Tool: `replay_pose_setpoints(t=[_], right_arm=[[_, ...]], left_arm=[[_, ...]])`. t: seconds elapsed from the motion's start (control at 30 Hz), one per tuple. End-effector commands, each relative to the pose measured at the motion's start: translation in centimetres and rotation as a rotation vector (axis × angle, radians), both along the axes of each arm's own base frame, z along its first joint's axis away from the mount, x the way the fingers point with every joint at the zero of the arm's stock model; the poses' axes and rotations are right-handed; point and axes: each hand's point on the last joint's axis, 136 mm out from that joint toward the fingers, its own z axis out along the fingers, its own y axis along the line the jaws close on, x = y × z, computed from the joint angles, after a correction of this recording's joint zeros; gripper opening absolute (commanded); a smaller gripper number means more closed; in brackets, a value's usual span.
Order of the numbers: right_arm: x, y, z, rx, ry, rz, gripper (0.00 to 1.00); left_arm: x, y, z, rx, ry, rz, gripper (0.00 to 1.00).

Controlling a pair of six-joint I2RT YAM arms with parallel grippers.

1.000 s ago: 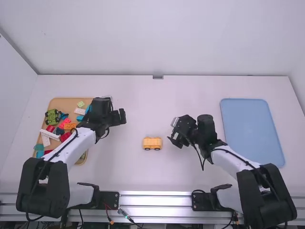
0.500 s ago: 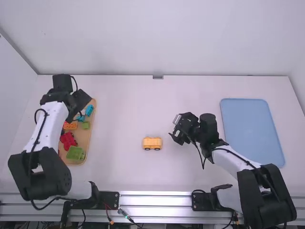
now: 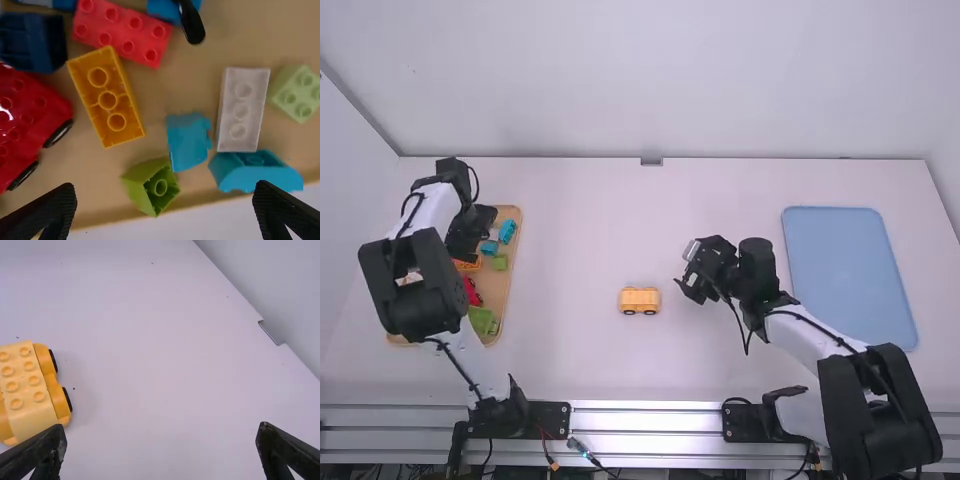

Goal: Assemble lego blocks to make yellow taxi

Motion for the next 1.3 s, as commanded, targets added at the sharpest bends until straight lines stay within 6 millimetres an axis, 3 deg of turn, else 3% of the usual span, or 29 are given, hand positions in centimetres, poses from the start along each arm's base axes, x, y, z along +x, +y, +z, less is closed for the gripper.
replay_pose_setpoints(t=[0.0,0.23,0.67,0.9,1.27], right_arm=[[-0.2,0.0,0.1,0.006,-0.001,-0.001,0.99],[-0.2,-0.1,0.1,0.006,0.001,-0.001,0.99],[-0.3,-0.1,0.0,0.007,0.007,-0.003,0.99],[-0.3,-0.1,0.0,0.007,0.009,-0.003,0.99],[-0.4,-0.1,-0.1,0.005,0.016,-0.002,0.99]], left_arm=[[-0.8,1.1,0.4,0.067,0.002,0.139,0.94],[-1.2,2.1,-0.1,0.127,0.015,0.124,0.94],[-3.0,3.6,-3.5,0.092,-0.004,0.163,0.89],[-1.1,3.1,-4.5,0.048,-0.089,0.042,0.87],[-1.7,3.1,-4.8,0.054,-0.065,0.050,0.83]])
